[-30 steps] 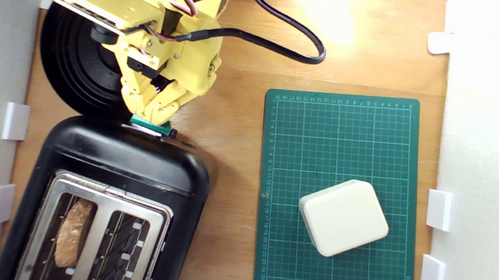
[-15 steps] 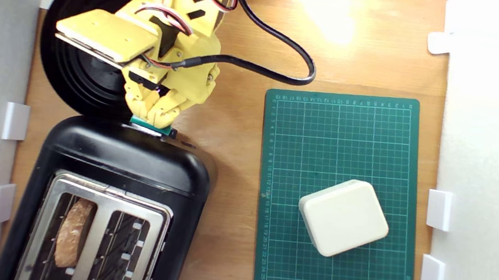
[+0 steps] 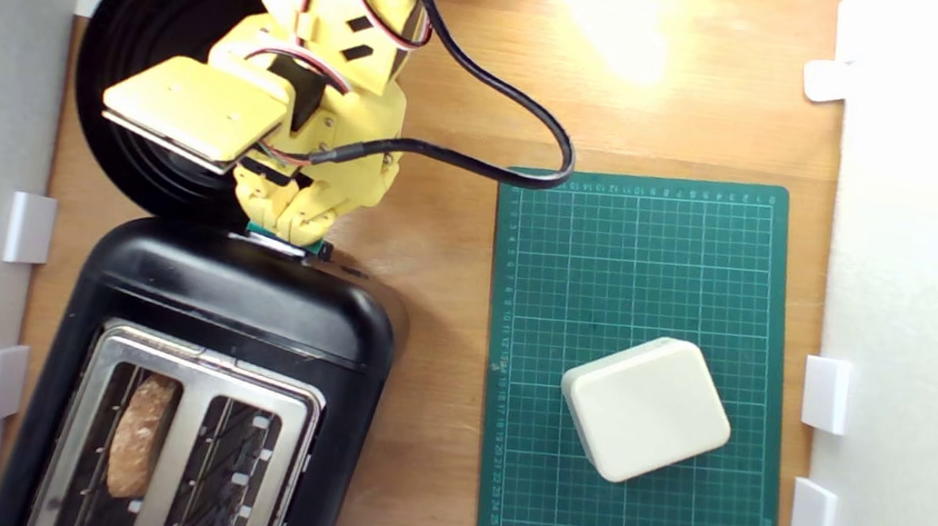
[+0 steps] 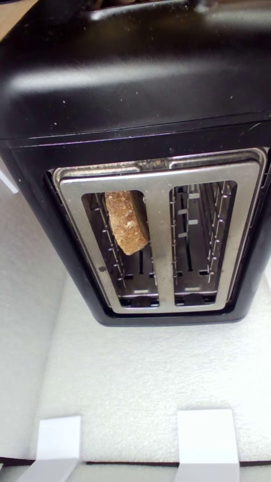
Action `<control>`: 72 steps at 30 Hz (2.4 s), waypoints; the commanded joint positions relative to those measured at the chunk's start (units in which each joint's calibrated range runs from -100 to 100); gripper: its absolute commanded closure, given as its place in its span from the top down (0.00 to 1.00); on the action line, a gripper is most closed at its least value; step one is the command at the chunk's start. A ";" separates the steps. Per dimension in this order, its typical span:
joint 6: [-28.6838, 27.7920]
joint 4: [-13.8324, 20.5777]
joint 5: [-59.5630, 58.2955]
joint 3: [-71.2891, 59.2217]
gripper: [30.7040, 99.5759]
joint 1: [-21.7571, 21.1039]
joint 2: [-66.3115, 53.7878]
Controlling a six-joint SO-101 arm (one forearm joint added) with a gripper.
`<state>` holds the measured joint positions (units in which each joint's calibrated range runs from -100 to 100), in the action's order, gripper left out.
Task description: Start toaster
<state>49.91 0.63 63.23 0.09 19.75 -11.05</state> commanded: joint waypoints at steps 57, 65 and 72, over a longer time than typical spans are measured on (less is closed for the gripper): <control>-4.48 6.69 -25.68 -35.12 0.01 -0.70 9.05; -7.57 7.07 -25.59 -35.49 0.01 -0.94 16.46; -10.61 9.51 -25.59 -35.12 0.01 -1.25 20.79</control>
<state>40.80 7.94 38.04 -32.34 19.11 -2.46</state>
